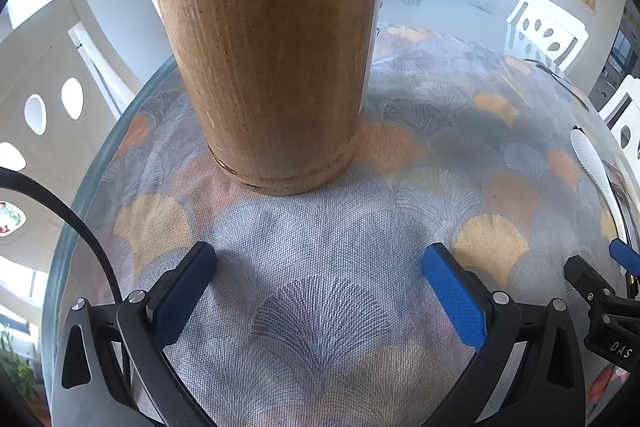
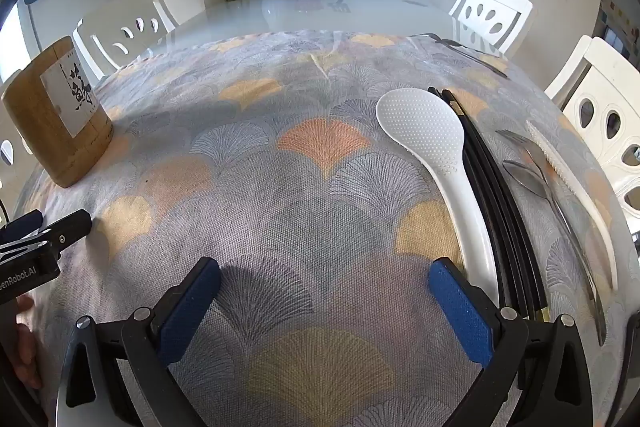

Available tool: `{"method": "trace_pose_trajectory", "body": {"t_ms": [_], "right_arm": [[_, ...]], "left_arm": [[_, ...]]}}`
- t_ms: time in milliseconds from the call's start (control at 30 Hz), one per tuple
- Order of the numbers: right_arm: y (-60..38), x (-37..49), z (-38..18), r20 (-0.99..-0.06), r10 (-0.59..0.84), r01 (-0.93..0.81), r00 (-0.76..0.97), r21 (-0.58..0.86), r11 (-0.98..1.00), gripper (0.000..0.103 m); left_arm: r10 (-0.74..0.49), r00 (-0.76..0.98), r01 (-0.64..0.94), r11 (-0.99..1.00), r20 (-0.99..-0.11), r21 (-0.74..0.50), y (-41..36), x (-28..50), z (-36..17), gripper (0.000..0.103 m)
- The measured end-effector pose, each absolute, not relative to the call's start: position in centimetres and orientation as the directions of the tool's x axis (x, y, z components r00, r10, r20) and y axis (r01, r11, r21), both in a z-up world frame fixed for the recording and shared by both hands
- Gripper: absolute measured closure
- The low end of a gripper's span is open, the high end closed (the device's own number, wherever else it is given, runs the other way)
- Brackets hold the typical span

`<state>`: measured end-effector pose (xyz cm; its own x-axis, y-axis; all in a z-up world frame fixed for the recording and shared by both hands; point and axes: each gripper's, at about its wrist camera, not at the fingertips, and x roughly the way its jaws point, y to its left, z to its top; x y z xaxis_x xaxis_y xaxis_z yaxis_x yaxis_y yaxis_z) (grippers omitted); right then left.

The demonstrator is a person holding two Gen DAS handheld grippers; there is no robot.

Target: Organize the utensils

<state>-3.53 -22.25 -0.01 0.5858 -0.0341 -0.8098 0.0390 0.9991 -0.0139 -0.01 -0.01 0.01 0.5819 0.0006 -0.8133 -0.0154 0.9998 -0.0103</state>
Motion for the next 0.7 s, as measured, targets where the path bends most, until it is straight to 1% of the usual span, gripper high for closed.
{"method": "trace_pose_trajectory", "body": {"t_ms": [133, 233, 300, 333, 433, 633, 700], "right_arm": [[-22.7, -3.3, -0.4, -0.813, -0.005, 0.032, 0.582, 0.017, 0.999, 0.0], [-22.1, -3.1, -0.2, -0.867, 0.003, 0.012, 0.499, 0.011, 1.0, 0.0], [-22.7, -4.3, 0.0, -0.892, -0.01, 0.099, 0.452, 0.04, 0.994, 0.0], [-22.3, -5.1, 0.1, -0.906, -0.026, 0.125, 0.423, 0.03, 0.992, 0.0], [-20.5, -6.9, 0.3, -0.925, -0.049, 0.13, 0.376, 0.0, 0.992, 0.0], [-20.6, -8.6, 0.4, -0.944, -0.042, 0.186, 0.328, 0.02, 0.982, 0.0], [-20.7, -8.4, 1.0, -0.945, -0.037, 0.199, 0.324, 0.03, 0.98, 0.0]], "left_arm": [[-0.007, 0.572, 0.004, 1.0, -0.82, -0.006, 0.0, -0.1, 0.0, 0.0], [-0.022, 0.567, 0.027, 1.0, -0.823, -0.008, -0.5, 0.0, -0.1, 0.0], [-0.018, 0.57, 0.023, 1.0, -0.822, -0.006, -0.3, -0.2, -0.1, 0.0], [-0.019, 0.572, 0.022, 1.0, -0.82, -0.007, -0.3, -0.3, -0.1, 0.0], [-0.02, 0.573, 0.018, 1.0, -0.819, -0.011, -0.4, -0.1, -0.3, 0.0], [-0.026, 0.569, 0.026, 1.0, -0.822, -0.014, -0.1, -0.2, -0.2, 0.0], [-0.047, 0.553, 0.061, 0.998, -0.832, -0.016, 0.1, -0.4, 0.2, 0.0]]}}
